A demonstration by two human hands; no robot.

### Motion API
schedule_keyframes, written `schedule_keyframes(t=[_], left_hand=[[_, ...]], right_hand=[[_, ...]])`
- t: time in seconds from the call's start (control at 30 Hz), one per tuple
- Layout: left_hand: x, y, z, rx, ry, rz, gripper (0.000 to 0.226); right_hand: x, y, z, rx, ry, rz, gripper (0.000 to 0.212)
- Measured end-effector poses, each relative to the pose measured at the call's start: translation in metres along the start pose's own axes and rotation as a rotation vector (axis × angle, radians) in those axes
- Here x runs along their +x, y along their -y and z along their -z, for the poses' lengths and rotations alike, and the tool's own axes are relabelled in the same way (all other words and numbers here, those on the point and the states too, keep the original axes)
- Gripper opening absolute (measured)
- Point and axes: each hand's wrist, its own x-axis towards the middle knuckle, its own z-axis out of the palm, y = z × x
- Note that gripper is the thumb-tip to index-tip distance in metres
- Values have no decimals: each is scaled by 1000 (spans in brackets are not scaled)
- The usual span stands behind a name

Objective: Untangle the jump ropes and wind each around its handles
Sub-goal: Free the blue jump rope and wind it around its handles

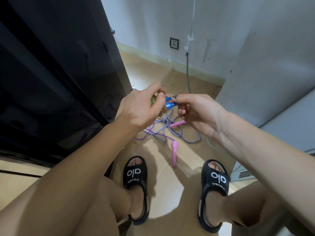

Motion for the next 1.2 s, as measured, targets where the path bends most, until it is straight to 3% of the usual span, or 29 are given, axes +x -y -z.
schedule_keyframes(t=[0.17, 0.3, 0.47, 0.57, 0.63, 0.97, 1.1, 1.2], left_hand=[[1, 7, 0, -118, 8, -31, 17], [0, 9, 2, -107, 6, -48, 17], [-1, 13, 5, -110, -15, -36, 13], [0, 12, 5, -91, -25, -23, 13], [0, 12, 6, -85, -34, -17, 13], [0, 7, -1, 43, -24, -13, 17], [1, 3, -3, 32, 19, 63, 16], [4, 7, -2, -12, 60, 141, 17]], right_hand=[[0, 11, 2, 151, 128, -207, 6], [-1, 12, 3, 100, 168, -202, 11], [-3, 5, -3, -132, 102, 131, 22], [-7, 0, -4, -475, 22, 460, 25], [-9, -4, -6, -619, -13, 574, 20], [-7, -20, -11, -1129, -289, 826, 9], [-1, -21, -12, -1107, -259, 861, 11], [2, -22, -8, -1205, -123, 934, 10]])
